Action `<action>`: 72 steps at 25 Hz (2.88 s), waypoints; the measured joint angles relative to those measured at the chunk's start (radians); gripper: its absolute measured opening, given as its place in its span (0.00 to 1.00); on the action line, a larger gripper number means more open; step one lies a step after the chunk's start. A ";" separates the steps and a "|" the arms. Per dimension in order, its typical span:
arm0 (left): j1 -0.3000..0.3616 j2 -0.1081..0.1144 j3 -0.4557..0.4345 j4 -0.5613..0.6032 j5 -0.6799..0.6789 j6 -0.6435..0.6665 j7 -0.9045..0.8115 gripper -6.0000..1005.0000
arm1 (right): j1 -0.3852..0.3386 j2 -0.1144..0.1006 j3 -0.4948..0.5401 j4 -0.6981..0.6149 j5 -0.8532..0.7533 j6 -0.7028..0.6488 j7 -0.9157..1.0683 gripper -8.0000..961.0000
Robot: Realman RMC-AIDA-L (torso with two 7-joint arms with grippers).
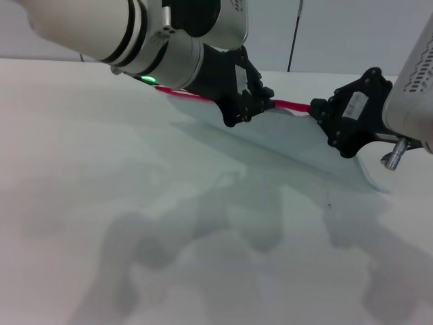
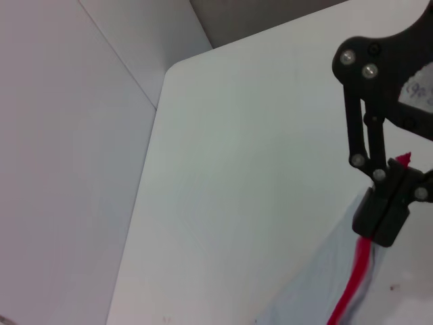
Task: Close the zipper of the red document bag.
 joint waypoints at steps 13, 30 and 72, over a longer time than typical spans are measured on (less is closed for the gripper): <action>0.084 0.013 -0.048 0.003 0.003 -0.003 -0.006 0.09 | -0.013 0.001 0.047 0.003 0.000 0.004 0.000 0.02; 0.255 0.029 -0.221 0.014 0.032 -0.016 -0.007 0.09 | -0.034 0.003 0.114 0.022 -0.009 0.015 -0.001 0.02; 0.412 -0.032 -0.414 -0.033 -0.723 0.152 0.292 0.44 | -0.086 0.007 0.001 0.318 0.328 0.660 -0.074 0.72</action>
